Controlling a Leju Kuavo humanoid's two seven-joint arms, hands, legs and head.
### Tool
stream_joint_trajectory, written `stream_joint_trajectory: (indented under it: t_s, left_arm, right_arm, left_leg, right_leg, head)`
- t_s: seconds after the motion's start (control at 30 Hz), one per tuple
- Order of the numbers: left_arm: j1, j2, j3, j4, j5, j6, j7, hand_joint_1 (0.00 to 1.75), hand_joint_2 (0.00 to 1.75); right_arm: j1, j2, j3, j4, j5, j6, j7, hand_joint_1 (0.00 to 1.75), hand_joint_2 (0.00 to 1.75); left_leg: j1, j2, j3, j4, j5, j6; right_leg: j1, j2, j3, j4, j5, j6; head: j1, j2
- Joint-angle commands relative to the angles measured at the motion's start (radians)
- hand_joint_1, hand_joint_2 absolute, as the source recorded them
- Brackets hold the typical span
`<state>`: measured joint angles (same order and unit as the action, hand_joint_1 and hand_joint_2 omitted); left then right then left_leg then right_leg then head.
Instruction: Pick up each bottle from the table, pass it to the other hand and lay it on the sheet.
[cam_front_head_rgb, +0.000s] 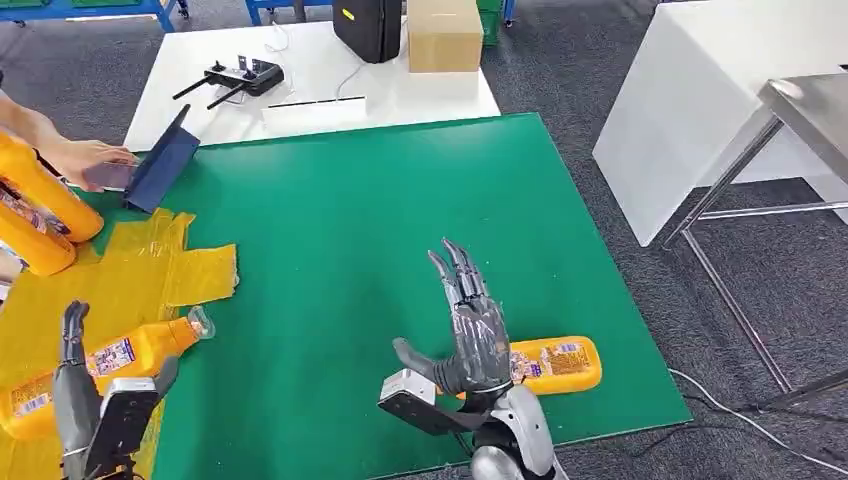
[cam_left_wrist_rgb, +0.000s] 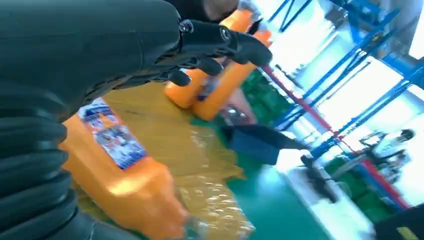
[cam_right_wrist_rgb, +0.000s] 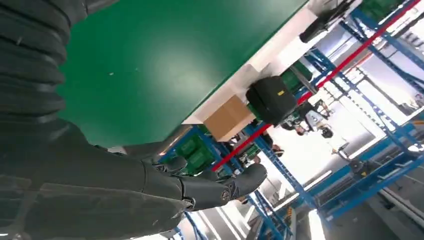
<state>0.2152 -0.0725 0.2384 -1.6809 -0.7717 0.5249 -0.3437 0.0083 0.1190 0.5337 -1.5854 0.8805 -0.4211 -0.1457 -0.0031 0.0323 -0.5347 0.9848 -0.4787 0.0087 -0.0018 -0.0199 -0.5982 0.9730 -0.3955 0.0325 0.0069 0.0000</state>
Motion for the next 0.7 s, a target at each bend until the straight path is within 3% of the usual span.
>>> stream_joint_trajectory:
  t_s: [0.03,0.13,0.2,0.33,0.47,0.53,0.6,0.7]
  left_arm:
    - [0.012,-0.033,-0.043,-0.058,0.007,-0.007,0.001,0.00,1.75]
    - [0.012,-0.033,-0.043,-0.058,0.007,-0.007,0.001,0.00,1.75]
    - [0.058,-0.026,-0.102,-0.126,0.137,-0.158,-0.025,0.00,1.75]
    - [0.119,-0.029,-0.161,-0.234,0.212,-0.267,-0.012,0.00,1.75]
    - [0.064,-0.026,-0.180,-0.195,0.374,-0.418,0.001,0.00,1.75]
    - [0.054,-0.033,-0.209,-0.181,0.424,-0.439,0.013,0.00,1.75]
    - [0.062,-0.010,-0.261,-0.161,0.457,-0.486,0.021,0.00,1.75]
    - [0.054,-0.006,-0.283,-0.140,0.465,-0.483,0.012,0.00,1.75]
  right_arm:
    - [0.011,-0.050,-0.004,-0.026,0.003,-0.003,0.007,0.00,1.75]
    - [0.011,-0.050,-0.004,-0.026,0.003,-0.003,0.007,0.00,1.75]
    - [0.040,-0.056,-0.026,-0.043,0.003,-0.002,0.005,0.00,1.75]
    - [0.079,-0.100,-0.053,-0.082,0.159,0.021,0.066,0.00,1.75]
    - [0.121,-0.243,-0.054,-0.151,0.265,0.049,0.111,0.00,1.75]
    - [0.143,-0.317,-0.062,-0.166,0.230,0.075,0.096,0.00,1.75]
    - [0.200,-0.404,-0.085,-0.204,0.313,0.096,0.182,0.00,1.75]
    - [0.225,-0.444,-0.114,-0.213,0.331,0.088,0.211,0.00,1.75]
  left_leg:
    - [0.002,-0.004,0.005,0.000,-0.002,-0.001]
    - [0.001,-0.006,0.003,0.000,-0.001,-0.001]
    - [0.001,-0.005,0.004,0.000,-0.001,-0.001]
    - [0.002,-0.005,0.003,0.000,-0.001,0.000]
    - [0.002,-0.008,0.004,0.000,-0.002,0.000]
    - [0.001,-0.010,0.004,-0.001,-0.001,0.001]
    - [-0.001,-0.011,0.003,0.000,-0.001,0.002]
    - [-0.003,-0.011,0.004,-0.001,-0.002,0.003]
  right_leg:
    - [0.001,0.002,0.005,0.000,-0.002,0.000]
    - [0.001,-0.001,0.004,-0.001,-0.001,0.000]
    - [0.001,0.001,0.004,-0.001,-0.001,0.000]
    - [0.001,0.000,0.003,0.000,-0.002,0.001]
    - [0.001,-0.002,0.006,-0.001,-0.003,0.001]
    - [0.000,-0.005,0.006,-0.002,-0.002,0.001]
    - [-0.001,-0.006,0.006,-0.002,-0.002,0.002]
    - [-0.003,-0.006,0.006,-0.002,-0.002,0.001]
  head:
    - [0.000,0.000]
    - [0.000,0.000]
    - [0.000,0.000]
    - [0.000,0.000]
    - [0.000,0.000]
    - [0.000,0.000]
    - [0.000,0.000]
    - [0.000,0.000]
